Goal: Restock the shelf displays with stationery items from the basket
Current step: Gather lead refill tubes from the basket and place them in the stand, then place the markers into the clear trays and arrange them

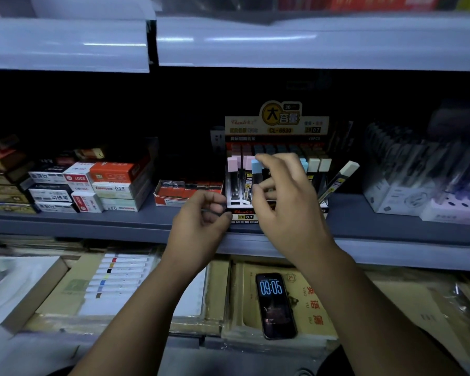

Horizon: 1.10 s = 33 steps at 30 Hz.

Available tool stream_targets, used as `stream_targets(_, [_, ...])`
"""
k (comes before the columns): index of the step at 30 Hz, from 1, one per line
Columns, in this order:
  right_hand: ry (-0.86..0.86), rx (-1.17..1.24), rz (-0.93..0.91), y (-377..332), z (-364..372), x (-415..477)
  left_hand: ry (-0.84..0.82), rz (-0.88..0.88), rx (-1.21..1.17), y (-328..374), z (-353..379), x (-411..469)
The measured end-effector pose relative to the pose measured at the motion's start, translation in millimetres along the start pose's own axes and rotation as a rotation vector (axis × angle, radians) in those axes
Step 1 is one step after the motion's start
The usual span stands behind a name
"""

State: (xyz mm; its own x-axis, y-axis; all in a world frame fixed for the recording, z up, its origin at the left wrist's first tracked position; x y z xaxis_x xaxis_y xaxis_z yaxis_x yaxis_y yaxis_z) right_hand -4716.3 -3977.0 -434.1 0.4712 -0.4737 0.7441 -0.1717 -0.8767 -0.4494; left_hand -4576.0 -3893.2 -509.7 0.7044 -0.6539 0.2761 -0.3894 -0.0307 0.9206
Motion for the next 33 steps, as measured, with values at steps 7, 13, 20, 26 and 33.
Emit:
stream_targets(7, [-0.248, -0.174, -0.063, -35.8, 21.3, -0.1, 0.037, 0.17, 0.219, 23.7, -30.5, 2.2])
stream_targets(13, [-0.488, -0.301, -0.146, -90.4, 46.8, 17.0, 0.033, 0.283, 0.581, 59.7, -99.4, 1.0])
stream_targets(20, [-0.631, -0.226, -0.248, -182.2, 79.6, 42.1, 0.098, 0.185, 0.824, 97.9, -206.0, -30.0])
stream_targets(26, [-0.713, -0.117, -0.43, -276.8, 123.6, 42.6, 0.236, 0.017, 1.001, 113.4, -306.8, -86.0])
stream_targets(33, [-0.798, 0.085, -0.702, -410.2, 170.6, 0.6, 0.467, -0.205, 1.144, 134.7, -407.1, -187.8])
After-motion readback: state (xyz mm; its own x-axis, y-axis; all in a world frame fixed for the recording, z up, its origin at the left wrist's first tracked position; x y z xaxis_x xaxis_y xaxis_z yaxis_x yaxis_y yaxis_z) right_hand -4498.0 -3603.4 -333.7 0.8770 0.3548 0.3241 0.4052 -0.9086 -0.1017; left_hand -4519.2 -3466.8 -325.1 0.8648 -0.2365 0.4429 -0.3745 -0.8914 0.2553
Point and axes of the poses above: each hand's wrist, its own x-axis towards the middle knuckle, its own z-axis out of the palm, y = z × x, the point moved 9 cm from there along x, towards the middle knuckle, and after that the axes turned 5 degrees about y, right-handed, at the moved point
